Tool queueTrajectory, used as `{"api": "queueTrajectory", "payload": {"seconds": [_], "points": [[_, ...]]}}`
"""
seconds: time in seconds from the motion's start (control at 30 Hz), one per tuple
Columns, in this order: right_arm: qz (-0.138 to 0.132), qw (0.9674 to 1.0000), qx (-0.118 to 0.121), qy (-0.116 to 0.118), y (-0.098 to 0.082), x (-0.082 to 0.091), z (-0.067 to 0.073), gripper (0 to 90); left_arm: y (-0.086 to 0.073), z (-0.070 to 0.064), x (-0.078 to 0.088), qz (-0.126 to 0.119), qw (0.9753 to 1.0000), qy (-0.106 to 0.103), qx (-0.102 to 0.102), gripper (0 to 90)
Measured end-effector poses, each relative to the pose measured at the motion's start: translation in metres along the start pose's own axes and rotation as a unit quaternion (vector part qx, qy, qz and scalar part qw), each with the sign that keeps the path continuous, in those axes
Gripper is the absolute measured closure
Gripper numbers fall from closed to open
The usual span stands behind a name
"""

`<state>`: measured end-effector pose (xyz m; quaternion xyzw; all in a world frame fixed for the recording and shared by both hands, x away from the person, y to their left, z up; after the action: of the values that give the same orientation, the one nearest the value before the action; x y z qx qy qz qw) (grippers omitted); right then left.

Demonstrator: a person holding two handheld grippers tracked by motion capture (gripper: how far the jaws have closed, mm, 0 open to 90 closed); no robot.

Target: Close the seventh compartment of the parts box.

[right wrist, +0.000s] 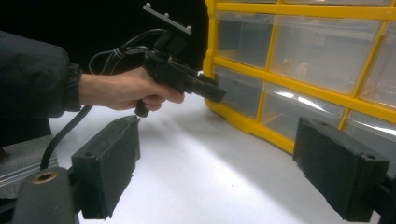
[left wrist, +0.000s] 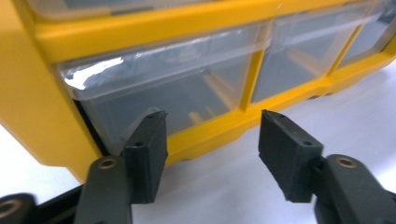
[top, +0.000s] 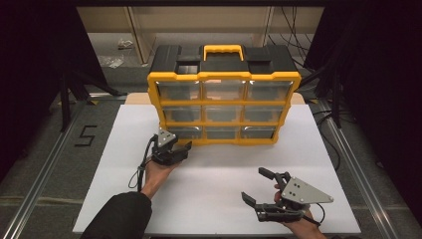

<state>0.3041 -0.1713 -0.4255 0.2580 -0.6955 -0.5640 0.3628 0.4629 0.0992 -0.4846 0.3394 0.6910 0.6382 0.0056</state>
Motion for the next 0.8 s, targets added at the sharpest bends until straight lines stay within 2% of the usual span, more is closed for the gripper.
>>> {"api": "queueTrajectory", "payload": {"seconds": [0.1,0.2,0.4,0.63,0.8], "points": [[0.0,1.0,0.0,0.0,0.0,0.0,0.0,15.8,0.004,-0.009,0.008,-0.008,0.9997,-0.016,0.019,33.4],[0.0,1.0,0.0,0.0,0.0,0.0,0.0,15.8,0.008,-0.018,0.017,-0.024,0.9993,-0.029,0.008,29.9],[0.001,1.0,0.001,0.0,0.0,0.0,0.0,15.8,0.012,-0.026,0.029,-0.045,0.9975,-0.054,0.008,26.4],[0.0,1.0,0.0,0.0,0.0,0.0,0.0,15.8,0.014,-0.036,0.041,-0.06,0.9943,-0.089,0.006,21.4],[0.0,1.0,0.0,0.0,0.0,0.0,0.0,15.8,0.013,-0.041,0.046,-0.056,0.9928,-0.106,0.002,19.4]]}}
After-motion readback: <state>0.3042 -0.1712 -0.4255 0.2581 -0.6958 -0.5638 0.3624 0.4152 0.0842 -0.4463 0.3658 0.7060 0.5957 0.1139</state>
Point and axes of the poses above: each handheld gripper's, and its own axes: x roughly backward along the jaws, y roughly out of its top, z roughly to its left, the point moved 6 cm from there along -x, roughly forward along the jaws, and after that the axes turned 5 degrees about x, right-handed, at the moved point
